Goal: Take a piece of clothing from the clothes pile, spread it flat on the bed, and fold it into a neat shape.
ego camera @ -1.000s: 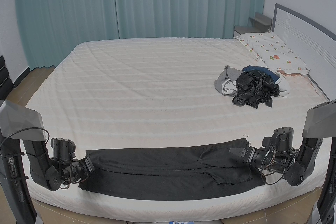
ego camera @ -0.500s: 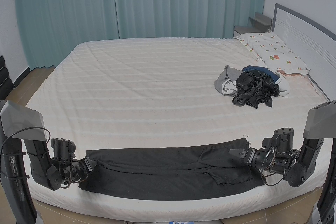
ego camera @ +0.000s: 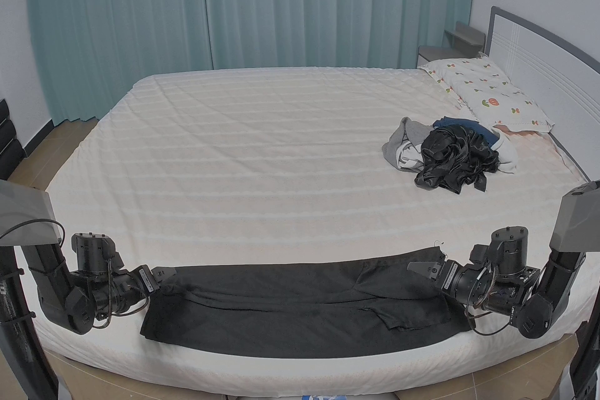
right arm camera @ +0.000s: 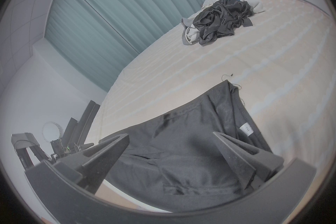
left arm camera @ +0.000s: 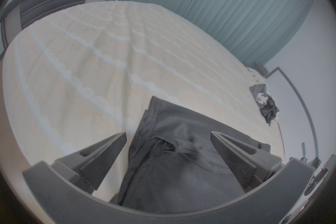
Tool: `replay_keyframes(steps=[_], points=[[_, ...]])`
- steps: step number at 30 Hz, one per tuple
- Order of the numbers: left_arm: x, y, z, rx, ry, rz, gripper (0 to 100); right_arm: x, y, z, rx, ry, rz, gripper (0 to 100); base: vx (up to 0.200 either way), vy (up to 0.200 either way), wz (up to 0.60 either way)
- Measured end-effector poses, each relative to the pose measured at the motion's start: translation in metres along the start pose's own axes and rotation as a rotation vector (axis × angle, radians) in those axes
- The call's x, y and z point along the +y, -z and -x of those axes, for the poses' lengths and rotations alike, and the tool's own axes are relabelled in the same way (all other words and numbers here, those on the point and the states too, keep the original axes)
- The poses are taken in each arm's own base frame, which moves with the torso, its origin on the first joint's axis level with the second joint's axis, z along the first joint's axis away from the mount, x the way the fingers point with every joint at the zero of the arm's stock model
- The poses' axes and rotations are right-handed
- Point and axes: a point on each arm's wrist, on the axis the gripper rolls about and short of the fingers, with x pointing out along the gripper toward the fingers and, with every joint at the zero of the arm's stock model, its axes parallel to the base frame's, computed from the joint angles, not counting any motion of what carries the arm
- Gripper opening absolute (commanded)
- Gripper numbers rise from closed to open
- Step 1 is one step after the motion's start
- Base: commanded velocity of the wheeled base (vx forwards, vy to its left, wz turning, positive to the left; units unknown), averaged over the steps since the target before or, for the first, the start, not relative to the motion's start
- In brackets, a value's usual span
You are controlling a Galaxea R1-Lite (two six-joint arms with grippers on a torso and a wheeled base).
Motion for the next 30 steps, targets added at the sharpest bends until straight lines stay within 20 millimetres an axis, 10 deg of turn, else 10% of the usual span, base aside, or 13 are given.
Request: replay_keyframes(steps=[12,30], points=[[0.003,0.004,0.004,0.073,0.091,0.111,100,-0.005,0.036,0.008,0.101,0.079,-0.244,100,-0.067,0.0,0.0],[0.005,0.0,-0.008,0.069,0.09,0.166,100,-0.016,0.038,-0.026,0.009,0.114,-0.275,100,0.0,0.0,0.0]])
